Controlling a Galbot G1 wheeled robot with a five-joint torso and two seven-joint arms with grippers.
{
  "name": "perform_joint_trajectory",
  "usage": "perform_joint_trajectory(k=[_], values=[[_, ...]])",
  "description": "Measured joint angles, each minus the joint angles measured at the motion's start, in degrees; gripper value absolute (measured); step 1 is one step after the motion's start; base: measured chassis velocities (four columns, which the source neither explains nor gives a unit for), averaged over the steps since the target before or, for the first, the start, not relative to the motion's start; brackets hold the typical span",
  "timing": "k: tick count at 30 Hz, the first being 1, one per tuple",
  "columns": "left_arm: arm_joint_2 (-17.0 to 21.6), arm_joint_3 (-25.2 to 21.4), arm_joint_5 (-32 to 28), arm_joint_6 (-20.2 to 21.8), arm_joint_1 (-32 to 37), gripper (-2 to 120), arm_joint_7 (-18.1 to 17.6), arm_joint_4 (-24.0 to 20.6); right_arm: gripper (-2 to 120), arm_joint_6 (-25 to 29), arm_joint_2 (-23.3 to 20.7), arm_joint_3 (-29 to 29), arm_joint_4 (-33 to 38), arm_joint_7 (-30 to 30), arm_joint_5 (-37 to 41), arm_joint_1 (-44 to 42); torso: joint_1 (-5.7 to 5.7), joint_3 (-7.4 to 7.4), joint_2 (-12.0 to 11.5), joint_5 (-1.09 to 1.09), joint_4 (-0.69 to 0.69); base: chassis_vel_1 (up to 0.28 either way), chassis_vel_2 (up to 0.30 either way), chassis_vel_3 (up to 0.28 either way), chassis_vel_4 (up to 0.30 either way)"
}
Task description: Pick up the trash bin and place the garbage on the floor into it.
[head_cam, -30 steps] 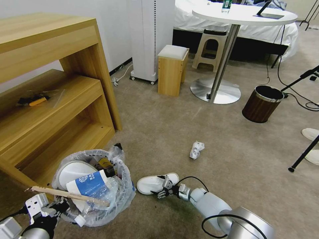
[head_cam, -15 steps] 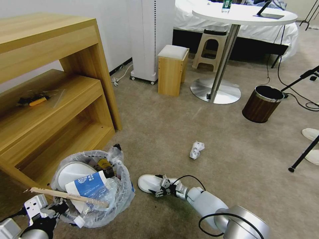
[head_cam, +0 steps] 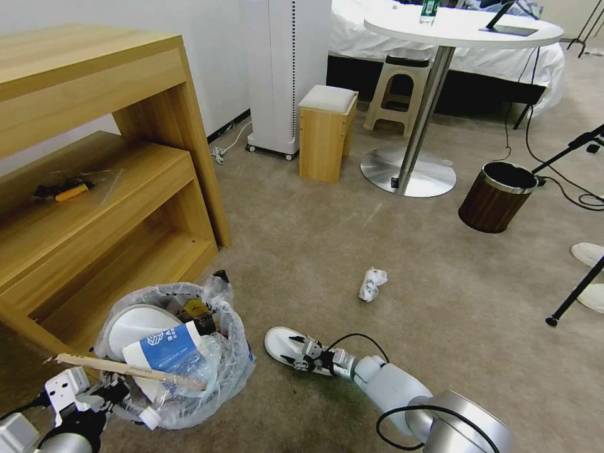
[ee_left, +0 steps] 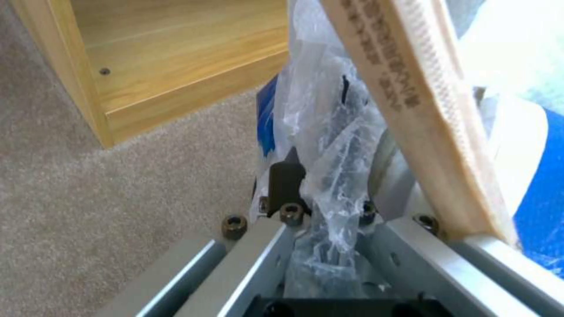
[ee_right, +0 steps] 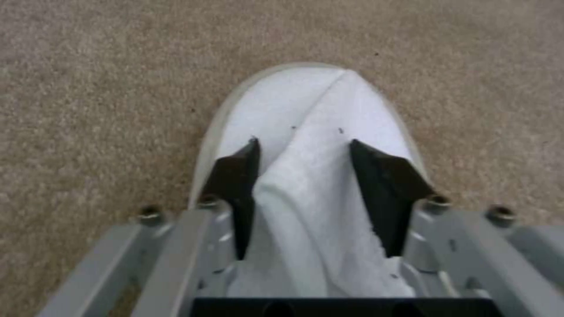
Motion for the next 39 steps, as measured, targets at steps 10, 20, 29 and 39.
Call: perform_joint_trajectory(k=[10,20,29,39], values=[[-0.02,0.12,0.10,-0.03,-0.03,0,0.00,0.01,3,0.68,-0.64,0.19,0.59,-0.21,0.03,0.05,0.00,0.00,0.00,0.00,0.00,0.000,0.000,0.000,0.000],[0.09,0.27,0.11,-0.03,-0.23,0,0.00,0.16,0,1.57,-1.53,0.83,1.39,-0.22,0.16,-0.23,0.00,0.00,0.00,0.00,0.00,0.000,0.000,0.000,0.000],[0.74,0.54,0.43,0.00,-0.50,0,-0.06,1.85,0,2.38,-5.79,-1.26,8.12,-0.83,4.98,-1.16,0.00,0.00,0.00,0.00,-0.01,0.000,0.000,0.000,0.000],[0.07,2.55,2.18,0.28,-1.06,0,0.22,4.61,0,0.61,-14.75,-7.14,26.33,3.69,14.56,-3.34,0.00,0.00,0.00,0.03,0.01,0.000,0.000,0.000,0.000]])
